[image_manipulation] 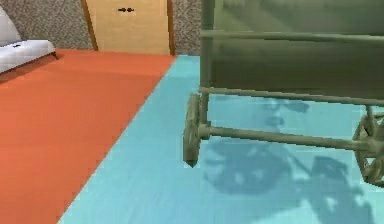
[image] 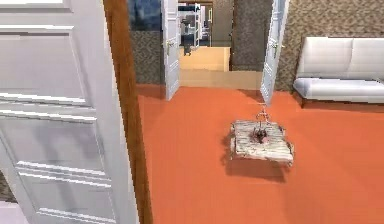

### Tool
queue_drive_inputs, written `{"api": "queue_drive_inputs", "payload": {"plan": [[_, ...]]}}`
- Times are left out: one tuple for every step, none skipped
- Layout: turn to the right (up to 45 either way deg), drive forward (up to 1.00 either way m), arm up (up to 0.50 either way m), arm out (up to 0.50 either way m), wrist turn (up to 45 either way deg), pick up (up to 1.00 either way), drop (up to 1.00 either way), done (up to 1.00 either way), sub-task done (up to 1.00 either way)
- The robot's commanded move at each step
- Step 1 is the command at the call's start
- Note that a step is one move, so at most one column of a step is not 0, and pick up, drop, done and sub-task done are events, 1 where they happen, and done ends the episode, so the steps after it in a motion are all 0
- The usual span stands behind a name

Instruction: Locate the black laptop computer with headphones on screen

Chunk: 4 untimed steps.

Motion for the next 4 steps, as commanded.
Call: {"api": "queue_drive_inputs", "payload": {"plan": [[3.0,0.0,0.0,0.0,0.0,0.0,0.0,0.0,0.0],[0.0,1.0,0.0,0.0,0.0,0.0,0.0,0.0,0.0],[18.0,0.0,0.0,0.0,0.0,0.0,0.0,0.0,0.0],[0.0,0.05,0.0,0.0,0.0,0.0,0.0,0.0,0.0]]}}
